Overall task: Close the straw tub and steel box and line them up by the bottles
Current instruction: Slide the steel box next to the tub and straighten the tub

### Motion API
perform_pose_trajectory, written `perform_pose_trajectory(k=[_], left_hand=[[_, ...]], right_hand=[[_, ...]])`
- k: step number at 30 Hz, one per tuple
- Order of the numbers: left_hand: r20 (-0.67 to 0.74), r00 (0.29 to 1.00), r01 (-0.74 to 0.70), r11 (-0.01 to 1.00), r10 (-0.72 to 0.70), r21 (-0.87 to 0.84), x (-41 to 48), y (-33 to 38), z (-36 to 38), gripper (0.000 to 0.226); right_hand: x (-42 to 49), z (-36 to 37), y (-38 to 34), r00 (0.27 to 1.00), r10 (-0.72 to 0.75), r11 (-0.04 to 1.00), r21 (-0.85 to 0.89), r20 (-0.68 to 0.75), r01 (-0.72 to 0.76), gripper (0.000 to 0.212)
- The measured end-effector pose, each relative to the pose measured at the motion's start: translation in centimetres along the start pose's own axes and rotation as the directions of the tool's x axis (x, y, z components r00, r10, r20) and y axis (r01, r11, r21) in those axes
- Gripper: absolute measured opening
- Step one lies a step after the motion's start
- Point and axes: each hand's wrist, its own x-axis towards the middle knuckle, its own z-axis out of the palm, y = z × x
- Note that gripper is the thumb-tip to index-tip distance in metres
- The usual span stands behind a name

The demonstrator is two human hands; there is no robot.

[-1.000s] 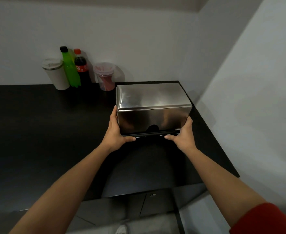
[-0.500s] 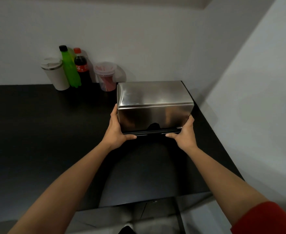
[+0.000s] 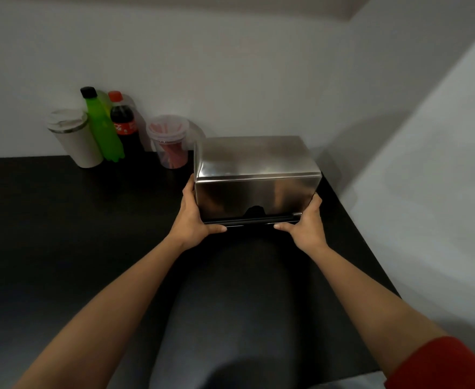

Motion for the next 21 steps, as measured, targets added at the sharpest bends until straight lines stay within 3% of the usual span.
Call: perform_pose_trajectory(k=[14, 21], left_hand=[[-0.045, 0.998, 0.043, 0.999, -0.042, 0.015, 4.8, -1.0, -0.3, 0.134], [0.013, 0.997, 0.074, 0.997, -0.074, 0.006, 6.3, -1.7, -0.9, 0.128]], right_hand=[[4.6, 1.3, -0.5, 1.000, 0.011, 1.000, -0.020, -0.001, -0.011, 0.106], [5.9, 1.9, -0.8, 1.000, -0.002, 1.000, -0.012, 0.030, 0.002, 0.109]])
